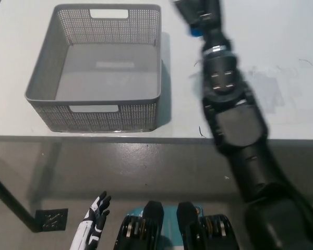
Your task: Use the right hand to pick up a shampoo and place it into a container on the left side
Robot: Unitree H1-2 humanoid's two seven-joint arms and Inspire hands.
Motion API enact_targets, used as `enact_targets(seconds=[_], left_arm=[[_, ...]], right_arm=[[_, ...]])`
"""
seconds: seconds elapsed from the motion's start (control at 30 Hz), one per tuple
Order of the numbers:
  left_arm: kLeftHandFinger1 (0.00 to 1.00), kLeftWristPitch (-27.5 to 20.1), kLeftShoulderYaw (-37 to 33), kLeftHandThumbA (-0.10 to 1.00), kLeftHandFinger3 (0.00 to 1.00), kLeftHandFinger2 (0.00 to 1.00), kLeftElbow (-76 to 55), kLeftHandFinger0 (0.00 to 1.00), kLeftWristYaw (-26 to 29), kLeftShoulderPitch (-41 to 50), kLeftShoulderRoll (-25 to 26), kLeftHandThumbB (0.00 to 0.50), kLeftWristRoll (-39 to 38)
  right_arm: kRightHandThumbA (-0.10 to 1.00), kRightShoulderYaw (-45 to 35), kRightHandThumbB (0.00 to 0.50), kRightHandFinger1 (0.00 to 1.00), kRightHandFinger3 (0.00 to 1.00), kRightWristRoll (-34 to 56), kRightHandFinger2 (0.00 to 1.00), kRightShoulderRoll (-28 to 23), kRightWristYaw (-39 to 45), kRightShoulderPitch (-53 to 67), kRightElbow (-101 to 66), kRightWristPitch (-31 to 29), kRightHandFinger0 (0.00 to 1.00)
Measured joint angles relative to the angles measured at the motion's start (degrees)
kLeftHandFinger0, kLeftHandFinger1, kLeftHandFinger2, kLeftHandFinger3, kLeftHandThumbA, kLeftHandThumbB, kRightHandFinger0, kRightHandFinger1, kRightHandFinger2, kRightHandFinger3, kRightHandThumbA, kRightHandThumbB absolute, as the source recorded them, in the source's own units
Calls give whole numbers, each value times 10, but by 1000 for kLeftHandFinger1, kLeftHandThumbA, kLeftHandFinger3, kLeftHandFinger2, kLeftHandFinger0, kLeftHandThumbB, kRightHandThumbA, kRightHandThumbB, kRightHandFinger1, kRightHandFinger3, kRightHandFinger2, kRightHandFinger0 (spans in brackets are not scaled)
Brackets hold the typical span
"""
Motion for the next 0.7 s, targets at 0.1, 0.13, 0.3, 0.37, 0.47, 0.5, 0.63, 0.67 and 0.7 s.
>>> enact_targets(seconds=[0.1, 0.13, 0.3, 0.37, 0.47, 0.5, 0.63, 0.67, 0.7], left_arm=[[1000, -2, -2, 993, 1000, 1000, 3, 1000, 0, 0, 3, 186, 4], [1000, -3, -2, 994, 1000, 1000, 4, 1000, 0, -1, 4, 188, 4], [1000, -4, -6, 968, 1000, 1000, 13, 1000, 0, -1, 6, 191, 4], [1000, -4, -8, 968, 1000, 1000, 14, 1000, -1, -2, 6, 189, 3], [1000, -5, -10, 970, 1000, 1000, 14, 1000, -2, -4, 7, 175, 3], [1000, -5, -11, 975, 1000, 1000, 14, 1000, -2, -6, 7, 170, 3], [1000, -7, -13, 965, 1000, 1000, 14, 1000, -3, -10, 7, 170, 4], [1000, -7, -13, 963, 1000, 1000, 14, 1000, -3, -10, 8, 171, 4], [1000, -7, -13, 963, 1000, 1000, 14, 1000, -3, -11, 8, 170, 3]], right_arm=[[-100, 13, 139, 351, 766, 0, 773, 28, 5, -12, 20, 5, 0], [-100, 15, 136, 345, 790, 0, 784, 35, 5, -17, 30, 5, 0], [-100, 22, 162, 244, 739, 0, 691, 68, 4, -50, 96, -4, 0], [-100, 24, 158, 212, 727, -1, 692, 76, 1, -62, 126, -13, 0], [-100, 25, 156, 193, 693, -1, 681, 87, -2, -74, 149, -19, 0], [-100, 25, 157, 224, 726, -1, 719, 91, -5, -77, 157, -22, 0], [-100, 28, 146, 288, 801, -2, 777, 97, -11, -80, 191, -36, 0], [-100, 28, 152, 302, 812, -2, 795, 97, -12, -81, 201, -38, 0], [-100, 28, 152, 305, 815, -2, 799, 97, -13, -80, 210, -39, 0]])
